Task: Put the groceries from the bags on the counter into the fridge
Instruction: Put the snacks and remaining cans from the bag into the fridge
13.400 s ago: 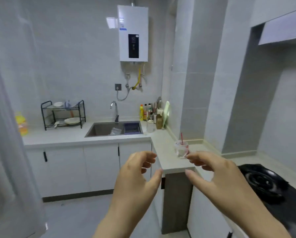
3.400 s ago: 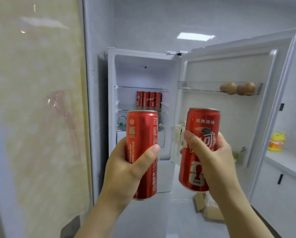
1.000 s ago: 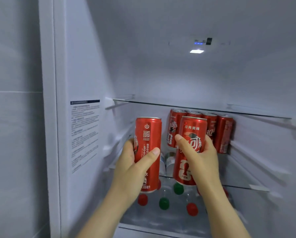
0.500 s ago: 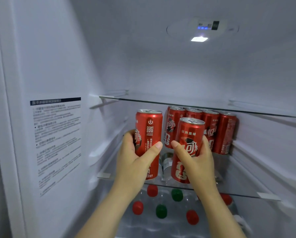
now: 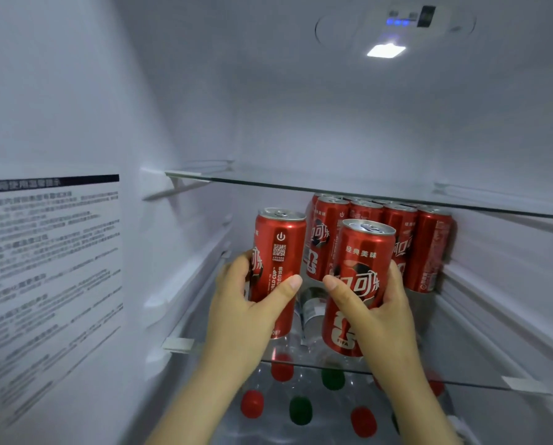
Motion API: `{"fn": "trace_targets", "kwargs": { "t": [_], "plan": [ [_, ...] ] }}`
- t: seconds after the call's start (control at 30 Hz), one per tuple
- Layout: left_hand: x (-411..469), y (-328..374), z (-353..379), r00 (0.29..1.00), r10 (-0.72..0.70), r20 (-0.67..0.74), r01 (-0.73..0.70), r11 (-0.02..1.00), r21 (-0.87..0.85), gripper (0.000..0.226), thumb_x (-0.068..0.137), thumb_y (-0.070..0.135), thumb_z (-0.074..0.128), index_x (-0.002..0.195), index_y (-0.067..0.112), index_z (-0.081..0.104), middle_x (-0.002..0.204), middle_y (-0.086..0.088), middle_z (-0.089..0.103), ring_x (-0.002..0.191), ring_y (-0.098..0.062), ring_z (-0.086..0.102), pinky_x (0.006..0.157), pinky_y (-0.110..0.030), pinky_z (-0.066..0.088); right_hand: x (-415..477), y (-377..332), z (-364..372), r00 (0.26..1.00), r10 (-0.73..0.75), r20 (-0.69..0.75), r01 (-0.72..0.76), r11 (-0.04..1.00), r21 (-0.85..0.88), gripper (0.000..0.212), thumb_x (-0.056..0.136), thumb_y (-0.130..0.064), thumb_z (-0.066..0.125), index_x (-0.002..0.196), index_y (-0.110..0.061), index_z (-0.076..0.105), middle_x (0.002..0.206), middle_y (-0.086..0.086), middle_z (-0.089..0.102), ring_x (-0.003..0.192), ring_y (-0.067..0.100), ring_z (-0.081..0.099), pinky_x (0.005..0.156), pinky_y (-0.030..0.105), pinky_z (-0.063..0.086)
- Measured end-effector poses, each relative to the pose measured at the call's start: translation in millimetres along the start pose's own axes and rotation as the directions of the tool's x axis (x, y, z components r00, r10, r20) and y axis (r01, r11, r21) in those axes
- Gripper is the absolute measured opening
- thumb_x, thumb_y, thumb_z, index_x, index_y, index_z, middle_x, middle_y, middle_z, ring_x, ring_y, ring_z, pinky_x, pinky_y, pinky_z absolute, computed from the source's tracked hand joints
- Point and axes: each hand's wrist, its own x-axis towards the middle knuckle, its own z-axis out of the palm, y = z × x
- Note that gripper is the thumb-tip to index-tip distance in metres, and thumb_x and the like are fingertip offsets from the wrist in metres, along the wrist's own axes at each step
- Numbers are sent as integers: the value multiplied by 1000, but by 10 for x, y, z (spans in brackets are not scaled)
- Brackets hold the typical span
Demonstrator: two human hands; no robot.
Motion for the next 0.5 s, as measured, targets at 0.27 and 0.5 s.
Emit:
{"fn": "trace_targets", "kwargs": {
  "t": [0.27,0.5],
  "plan": [
    [404,-31,41,997,-50,56,44,994,98,51,78,45,72,122,36,47,100,24,51,92,0,51,72,-15,40,-15,-22,15,1000,12,-6,-12,1000,1,50,62,-50,71,106,-50,47,96,-42,59,90,-18,59,60,7,46],
    [872,-87,192,989,-139,55,125,971,205,59,76,40,75,127,19,54,124,-1,63,100,-15,60,79,-27,44,-26,-40,11,999,38,0,-38,999,8,53,60,-52,70,106,-54,45,96,-40,60,90,-18,59,66,12,44]
  ]
}}
